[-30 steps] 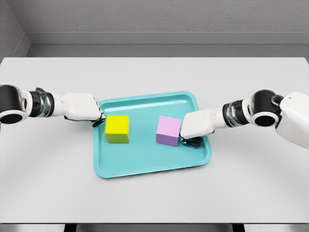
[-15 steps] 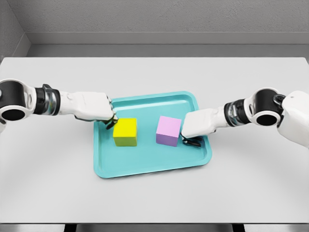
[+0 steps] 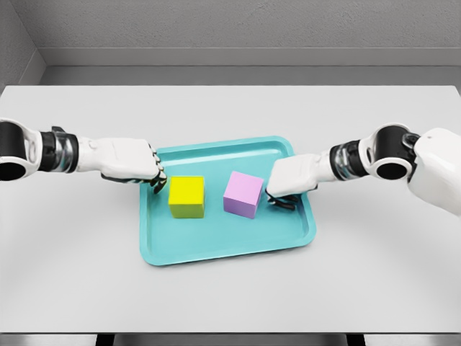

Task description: Push two cubes

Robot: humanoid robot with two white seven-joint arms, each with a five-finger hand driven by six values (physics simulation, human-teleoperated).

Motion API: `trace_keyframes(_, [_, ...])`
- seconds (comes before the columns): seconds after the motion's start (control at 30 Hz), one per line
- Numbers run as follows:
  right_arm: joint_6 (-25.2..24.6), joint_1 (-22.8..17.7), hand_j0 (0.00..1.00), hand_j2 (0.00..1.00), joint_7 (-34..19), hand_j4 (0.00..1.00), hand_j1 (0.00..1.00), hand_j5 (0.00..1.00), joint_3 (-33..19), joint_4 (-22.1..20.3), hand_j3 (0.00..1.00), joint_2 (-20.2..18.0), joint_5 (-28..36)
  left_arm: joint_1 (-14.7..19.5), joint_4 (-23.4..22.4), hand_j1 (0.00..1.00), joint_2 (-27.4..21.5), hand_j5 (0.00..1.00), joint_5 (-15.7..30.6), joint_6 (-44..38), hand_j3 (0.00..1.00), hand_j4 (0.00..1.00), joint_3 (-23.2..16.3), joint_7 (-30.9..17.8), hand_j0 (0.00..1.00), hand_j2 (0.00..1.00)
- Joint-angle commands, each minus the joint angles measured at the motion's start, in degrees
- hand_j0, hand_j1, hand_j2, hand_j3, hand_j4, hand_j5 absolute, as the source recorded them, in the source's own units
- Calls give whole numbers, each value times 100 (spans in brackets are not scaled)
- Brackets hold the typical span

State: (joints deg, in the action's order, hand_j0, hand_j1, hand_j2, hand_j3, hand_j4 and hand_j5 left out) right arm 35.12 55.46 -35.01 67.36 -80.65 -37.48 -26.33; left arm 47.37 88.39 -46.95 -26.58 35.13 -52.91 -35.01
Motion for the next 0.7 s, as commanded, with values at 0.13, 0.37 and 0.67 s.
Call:
trace_keyframes(0.13, [-12,26,6,6,1,6,6,6,-3,76,6,39,23,-35,-67,44,143,44,-278,-13,44,44,-247,1,44,44])
trace_keyframes(0.37, [-12,114,6,6,1,6,6,6,23,76,6,382,23,26,-76,43,301,43,-234,-13,43,43,-194,1,43,43])
trace_keyframes(0.67, [-12,193,6,6,1,6,6,6,41,67,6,584,23,53,-173,42,310,42,-216,-13,42,42,-150,1,42,42])
